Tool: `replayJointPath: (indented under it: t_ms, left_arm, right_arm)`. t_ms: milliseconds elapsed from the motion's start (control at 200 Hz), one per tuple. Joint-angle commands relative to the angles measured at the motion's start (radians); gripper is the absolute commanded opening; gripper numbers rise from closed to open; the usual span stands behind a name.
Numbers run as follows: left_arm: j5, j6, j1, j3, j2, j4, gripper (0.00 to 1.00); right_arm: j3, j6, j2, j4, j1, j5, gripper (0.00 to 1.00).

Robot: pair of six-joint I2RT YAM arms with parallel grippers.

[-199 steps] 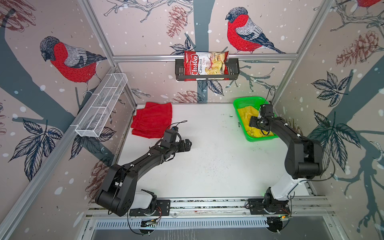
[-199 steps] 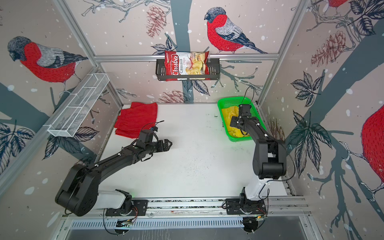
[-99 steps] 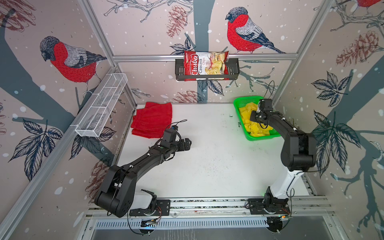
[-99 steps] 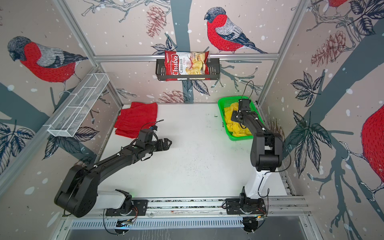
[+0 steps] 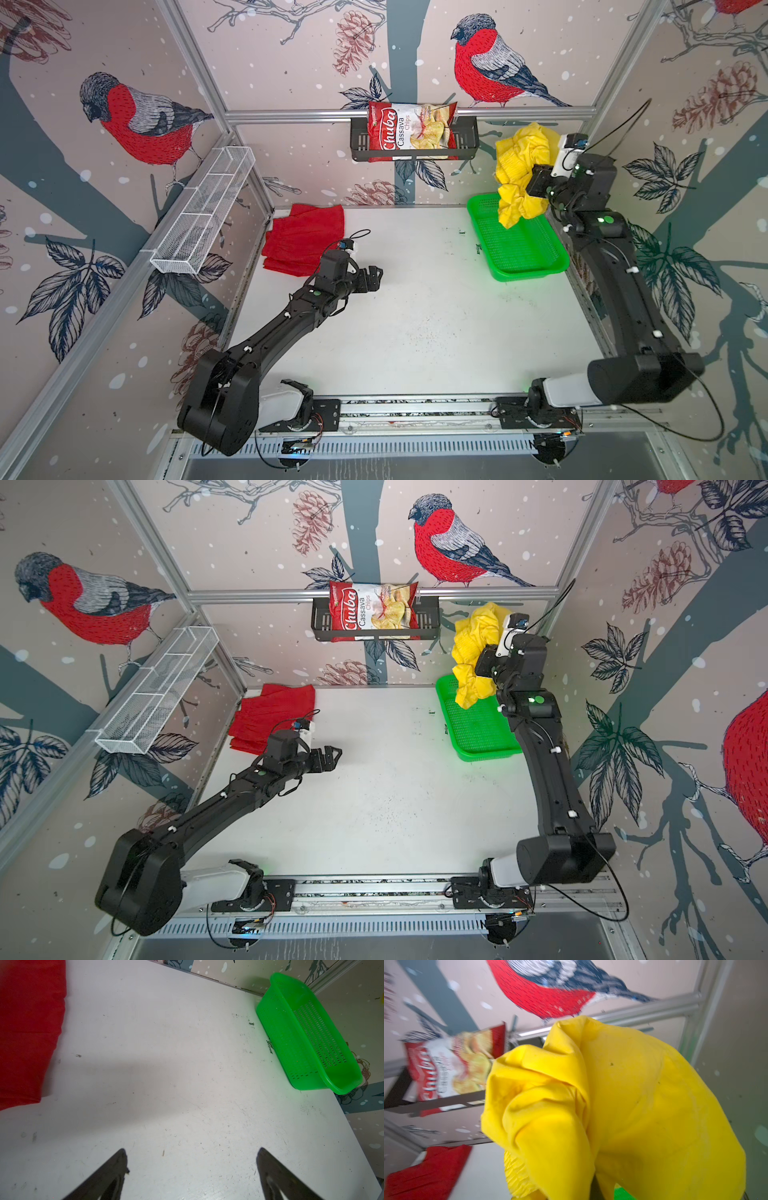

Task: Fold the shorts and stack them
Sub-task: 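Lift the yellow shorts from the basket with the right gripper while the left withdraws, then drop the yellow shorts onto the table center with the right gripper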

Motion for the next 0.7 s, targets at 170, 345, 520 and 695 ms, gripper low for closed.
replayJointPath:
  t_ms: [170,345,520,695]
  left_arm:
    - [-0.091,0.042,0.001,0.005,-0.082,-0.020,0.96]
    - [-0.181,0.052,0.001,0.005,-0.154,-0.053,0.96]
    - [-0.243,0.043,0.002,-0.040,-0.227,-0.033,0.96]
    - [-0.233,0.037,0.002,-0.095,-0.257,-0.026,0.96]
  right_arm:
    - [-0.038,-0.015,-0.145,0.080,0.189,-0.217,0.00]
    - [-0.208,0.033,-0.213,0.133,0.333,-0.213,0.02]
    - [-0.568,0.207,-0.244,0.307,0.373,-0.276,0.12]
    - [-0.736,0.240,-0.213,0.194,0.391,0.014,0.60]
